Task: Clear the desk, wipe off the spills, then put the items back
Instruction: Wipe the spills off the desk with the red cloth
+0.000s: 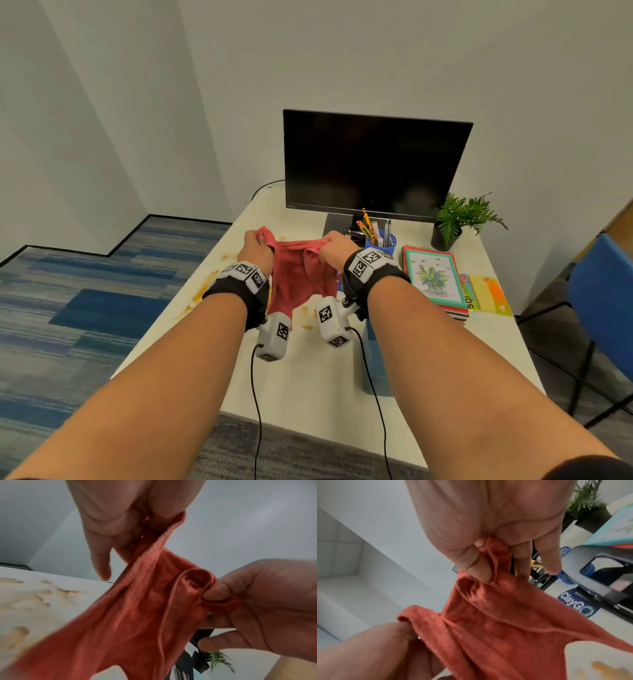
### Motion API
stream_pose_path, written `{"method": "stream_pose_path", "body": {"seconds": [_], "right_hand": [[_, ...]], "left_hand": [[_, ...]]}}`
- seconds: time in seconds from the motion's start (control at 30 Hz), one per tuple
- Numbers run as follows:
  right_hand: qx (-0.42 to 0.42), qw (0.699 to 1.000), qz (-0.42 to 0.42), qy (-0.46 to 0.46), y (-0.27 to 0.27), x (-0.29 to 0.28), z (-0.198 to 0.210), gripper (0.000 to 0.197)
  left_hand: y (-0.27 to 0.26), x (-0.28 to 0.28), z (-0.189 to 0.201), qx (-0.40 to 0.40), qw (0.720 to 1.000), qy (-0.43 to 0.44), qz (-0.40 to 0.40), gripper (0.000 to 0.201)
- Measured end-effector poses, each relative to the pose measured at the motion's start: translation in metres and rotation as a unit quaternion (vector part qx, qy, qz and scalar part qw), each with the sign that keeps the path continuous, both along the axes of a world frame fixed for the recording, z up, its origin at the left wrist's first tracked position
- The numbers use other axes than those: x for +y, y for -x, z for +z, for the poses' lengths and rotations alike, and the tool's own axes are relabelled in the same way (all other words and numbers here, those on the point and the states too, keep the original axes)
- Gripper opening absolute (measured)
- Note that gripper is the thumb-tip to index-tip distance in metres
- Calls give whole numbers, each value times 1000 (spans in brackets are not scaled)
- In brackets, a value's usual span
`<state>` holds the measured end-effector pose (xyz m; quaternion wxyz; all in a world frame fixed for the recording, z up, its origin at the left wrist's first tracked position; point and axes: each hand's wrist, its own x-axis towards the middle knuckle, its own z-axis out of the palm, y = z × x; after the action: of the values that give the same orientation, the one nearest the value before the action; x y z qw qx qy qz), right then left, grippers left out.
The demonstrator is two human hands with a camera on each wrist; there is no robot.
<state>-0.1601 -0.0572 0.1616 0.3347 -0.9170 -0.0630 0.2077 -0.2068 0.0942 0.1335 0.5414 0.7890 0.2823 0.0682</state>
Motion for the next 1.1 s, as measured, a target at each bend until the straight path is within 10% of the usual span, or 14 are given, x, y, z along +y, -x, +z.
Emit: {"method": "stream_pose_path", "body": {"seconds": [0.23,0.43,0.57,0.83,1.1], "right_hand": [[24,998,-61,-9,-5,31,-25,47],[-15,993,-120,7,-23,68,-39,31],[5,996,-81,36,-38,93,-45,30],[82,992,-56,80,-56,148,-64,57],[-44,983,-148,101,-69,162,-58,39]], "left_hand": [[-11,28,-3,10,1000,22,-11,50],[-30,67,-2,-8,967,251,-30,30],[-43,104,-17,64,986,112,-108,88],[-69,169,-39,76,988,-94,-95,38],[-85,201,-50,116,978,-114,-133,44]]}}
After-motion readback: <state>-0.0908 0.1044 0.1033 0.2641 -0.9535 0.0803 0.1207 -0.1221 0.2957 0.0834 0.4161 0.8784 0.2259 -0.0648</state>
